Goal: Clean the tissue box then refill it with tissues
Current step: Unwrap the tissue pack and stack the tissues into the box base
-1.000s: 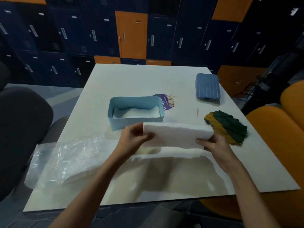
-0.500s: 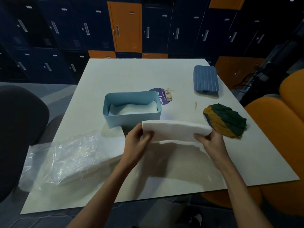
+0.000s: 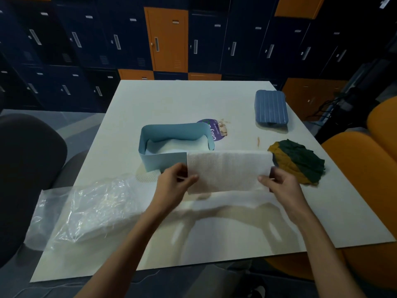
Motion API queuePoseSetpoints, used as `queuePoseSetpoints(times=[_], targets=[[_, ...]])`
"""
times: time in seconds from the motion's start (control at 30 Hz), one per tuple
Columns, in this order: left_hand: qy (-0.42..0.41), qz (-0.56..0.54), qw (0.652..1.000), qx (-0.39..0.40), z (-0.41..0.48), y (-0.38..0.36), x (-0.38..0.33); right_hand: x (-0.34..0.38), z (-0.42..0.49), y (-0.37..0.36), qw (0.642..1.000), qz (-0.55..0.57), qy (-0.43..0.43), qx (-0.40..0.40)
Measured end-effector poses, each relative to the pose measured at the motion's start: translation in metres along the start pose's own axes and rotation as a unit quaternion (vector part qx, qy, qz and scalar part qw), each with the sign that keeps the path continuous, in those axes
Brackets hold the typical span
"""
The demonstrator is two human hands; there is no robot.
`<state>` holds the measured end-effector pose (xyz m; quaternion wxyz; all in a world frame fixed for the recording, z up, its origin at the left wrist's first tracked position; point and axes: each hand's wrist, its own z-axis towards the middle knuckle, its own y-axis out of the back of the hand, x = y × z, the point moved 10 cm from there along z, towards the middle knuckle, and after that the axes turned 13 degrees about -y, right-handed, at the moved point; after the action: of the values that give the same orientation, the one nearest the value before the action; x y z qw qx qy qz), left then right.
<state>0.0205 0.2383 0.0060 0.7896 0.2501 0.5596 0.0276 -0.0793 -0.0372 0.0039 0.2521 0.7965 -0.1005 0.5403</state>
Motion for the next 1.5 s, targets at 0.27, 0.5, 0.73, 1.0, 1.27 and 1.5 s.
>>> queuePoseSetpoints(times=[0.27, 0.5, 0.73, 1.0, 1.27, 1.5], targets=[[0.06, -0.04, 0.994, -0.083, 0.061, 0.112, -0.021, 0.111, 0.022, -0.05, 0.999, 0.025, 0.015, 0.045], [0.125, 0.35, 0.928, 0.036, 0.092, 0.123, 0.014, 0.141, 0.064, -0.117, 0.956, -0.29, 0.016, -0.039], [0.095, 0.498, 0.855, 0.105, 0.1, 0.109, 0.011, 0.142, 0.063, -0.146, 0.877, -0.477, 0.041, -0.048], [0.098, 0.529, 0.813, 0.22, 0.116, 0.101, 0.009, 0.149, 0.066, -0.159, 0.839, -0.542, 0.039, -0.023], [-0.014, 0.66, 0.722, 0.206, 0.114, 0.081, 0.008, 0.138, 0.069, -0.179, 0.749, -0.659, 0.056, -0.029], [-0.095, 0.64, 0.738, 0.19, 0.12, 0.074, -0.012, 0.161, 0.065, -0.196, 0.793, -0.587, 0.164, -0.006]])
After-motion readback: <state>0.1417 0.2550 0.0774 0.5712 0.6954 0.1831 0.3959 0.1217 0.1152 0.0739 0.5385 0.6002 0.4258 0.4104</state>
